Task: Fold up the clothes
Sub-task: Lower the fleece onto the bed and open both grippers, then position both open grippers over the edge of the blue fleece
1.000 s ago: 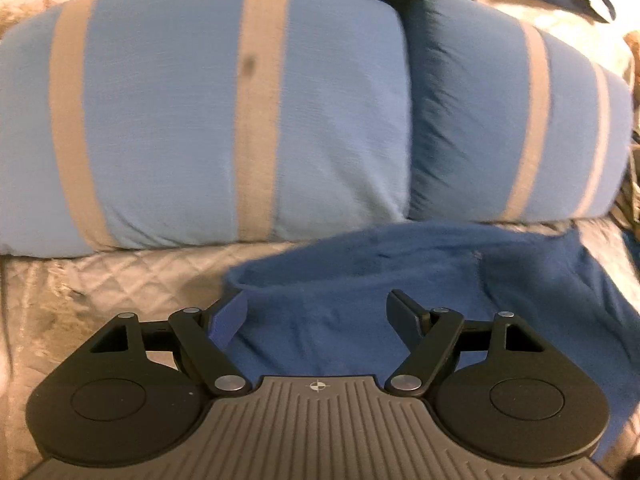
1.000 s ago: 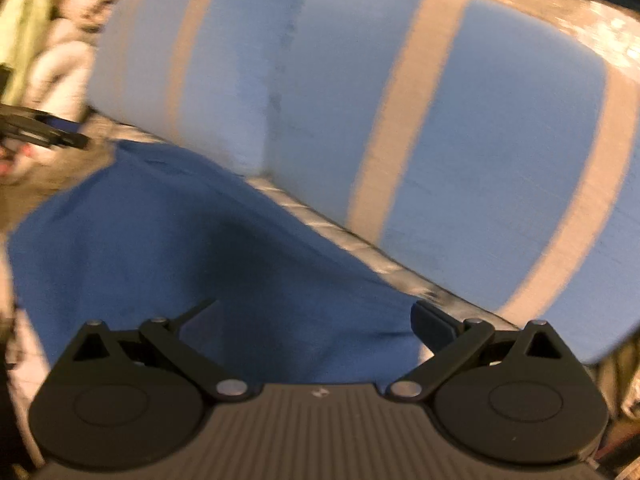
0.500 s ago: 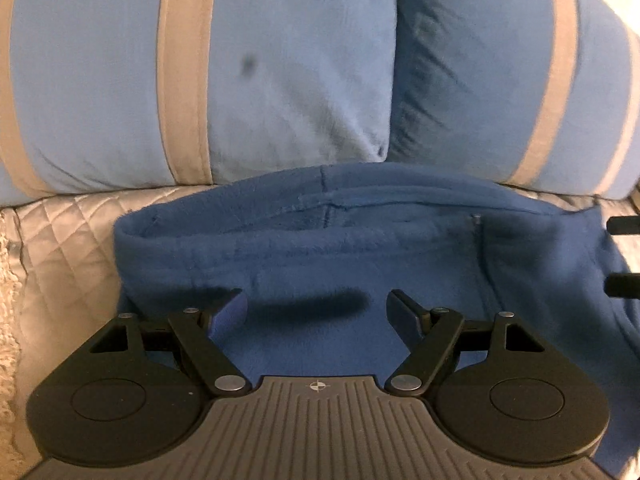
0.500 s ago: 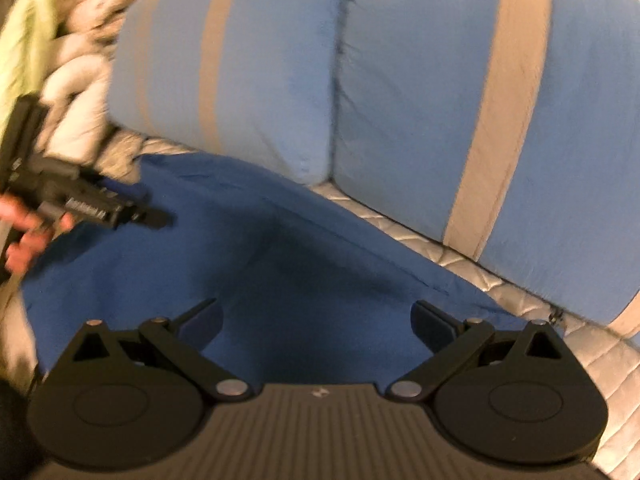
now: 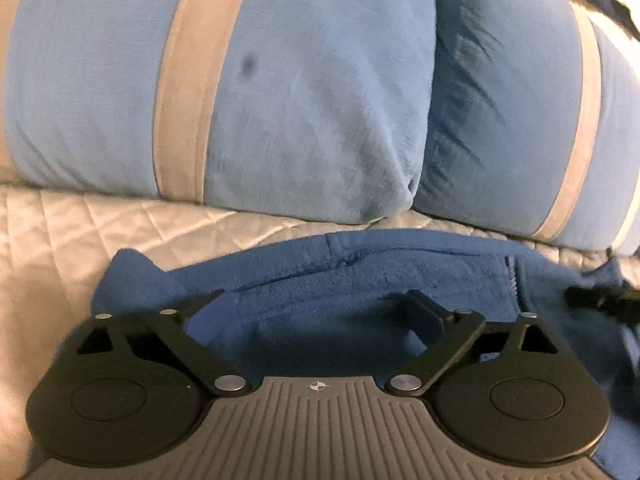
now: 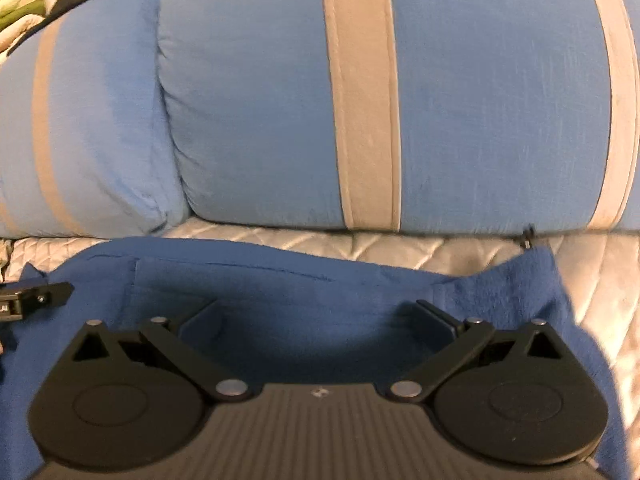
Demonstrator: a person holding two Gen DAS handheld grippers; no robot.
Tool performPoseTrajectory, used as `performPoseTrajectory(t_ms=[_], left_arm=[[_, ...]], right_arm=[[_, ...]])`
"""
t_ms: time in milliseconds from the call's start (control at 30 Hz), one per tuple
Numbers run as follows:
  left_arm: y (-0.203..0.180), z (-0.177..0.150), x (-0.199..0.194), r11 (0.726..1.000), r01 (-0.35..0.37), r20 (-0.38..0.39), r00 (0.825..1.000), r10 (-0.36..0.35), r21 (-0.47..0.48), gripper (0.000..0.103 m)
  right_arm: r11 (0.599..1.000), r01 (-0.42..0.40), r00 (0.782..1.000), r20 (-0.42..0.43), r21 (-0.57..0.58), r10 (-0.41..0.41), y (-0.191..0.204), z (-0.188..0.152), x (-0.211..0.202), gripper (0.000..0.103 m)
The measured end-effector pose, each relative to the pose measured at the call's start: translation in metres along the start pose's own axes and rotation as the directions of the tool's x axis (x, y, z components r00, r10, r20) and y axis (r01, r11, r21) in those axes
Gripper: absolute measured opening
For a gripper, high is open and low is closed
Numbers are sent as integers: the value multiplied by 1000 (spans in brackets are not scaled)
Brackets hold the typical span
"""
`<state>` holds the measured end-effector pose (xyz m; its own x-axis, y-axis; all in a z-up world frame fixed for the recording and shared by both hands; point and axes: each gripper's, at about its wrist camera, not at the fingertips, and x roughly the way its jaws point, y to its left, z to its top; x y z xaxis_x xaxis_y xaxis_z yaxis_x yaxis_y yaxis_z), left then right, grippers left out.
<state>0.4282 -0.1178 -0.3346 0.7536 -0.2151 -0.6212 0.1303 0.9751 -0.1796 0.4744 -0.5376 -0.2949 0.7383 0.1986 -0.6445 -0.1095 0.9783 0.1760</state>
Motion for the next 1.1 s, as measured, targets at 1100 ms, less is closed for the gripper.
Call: performPoseTrajectory(t_ms=[1100], left_arm=[[3,-45,-69,967,-204,33,979,201,152,103]], right_arm=[[987,123,991,69,-100,-116,16,-15,13,103]])
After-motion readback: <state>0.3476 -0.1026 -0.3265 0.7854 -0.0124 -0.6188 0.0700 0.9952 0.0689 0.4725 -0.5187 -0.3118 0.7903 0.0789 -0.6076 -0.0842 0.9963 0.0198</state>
